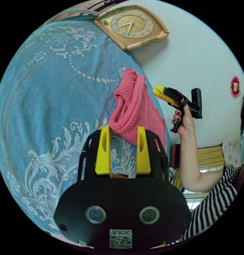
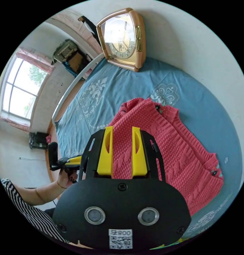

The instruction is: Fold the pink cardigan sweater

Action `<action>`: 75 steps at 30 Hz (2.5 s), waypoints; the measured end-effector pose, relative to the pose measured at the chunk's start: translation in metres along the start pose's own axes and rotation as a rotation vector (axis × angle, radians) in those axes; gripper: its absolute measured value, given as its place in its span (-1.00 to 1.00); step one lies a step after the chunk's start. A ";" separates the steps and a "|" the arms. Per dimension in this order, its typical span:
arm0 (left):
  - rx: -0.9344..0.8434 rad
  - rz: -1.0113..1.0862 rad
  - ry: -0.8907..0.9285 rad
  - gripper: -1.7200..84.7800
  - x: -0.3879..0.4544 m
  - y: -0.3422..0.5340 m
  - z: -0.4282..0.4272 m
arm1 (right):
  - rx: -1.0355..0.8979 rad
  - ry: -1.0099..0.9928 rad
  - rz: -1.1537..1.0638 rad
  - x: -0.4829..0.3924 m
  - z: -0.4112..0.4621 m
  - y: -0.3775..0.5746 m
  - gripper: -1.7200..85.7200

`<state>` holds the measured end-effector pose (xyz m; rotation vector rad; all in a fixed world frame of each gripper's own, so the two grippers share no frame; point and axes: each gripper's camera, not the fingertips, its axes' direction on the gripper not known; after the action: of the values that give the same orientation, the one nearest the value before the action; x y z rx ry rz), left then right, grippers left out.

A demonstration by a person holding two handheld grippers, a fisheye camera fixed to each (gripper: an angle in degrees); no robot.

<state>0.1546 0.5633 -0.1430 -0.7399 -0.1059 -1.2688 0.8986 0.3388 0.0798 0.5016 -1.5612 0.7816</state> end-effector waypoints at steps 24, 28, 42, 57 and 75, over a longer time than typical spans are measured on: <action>-0.054 0.210 -0.118 -0.75 0.068 0.108 0.060 | -0.193 0.360 0.033 -0.035 0.098 -0.069 -0.77; -0.032 0.288 -0.174 -0.76 0.103 0.138 0.067 | -0.142 0.129 0.115 0.007 0.072 -0.051 -0.79; -0.044 0.812 -0.250 -0.77 0.292 0.256 0.137 | 0.242 -0.363 0.209 0.188 -0.112 0.131 -0.80; -0.283 1.182 -0.329 -0.79 0.413 0.402 0.311 | 0.412 -0.602 0.598 0.377 -0.105 0.374 -0.78; -0.146 1.299 -0.529 -0.72 0.434 0.454 0.351 | 0.258 -0.568 0.254 0.289 -0.111 0.443 -0.95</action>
<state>0.8118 0.4471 0.1248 -0.9945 0.0487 0.1680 0.6162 0.7545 0.2797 0.7702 -2.0875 1.1085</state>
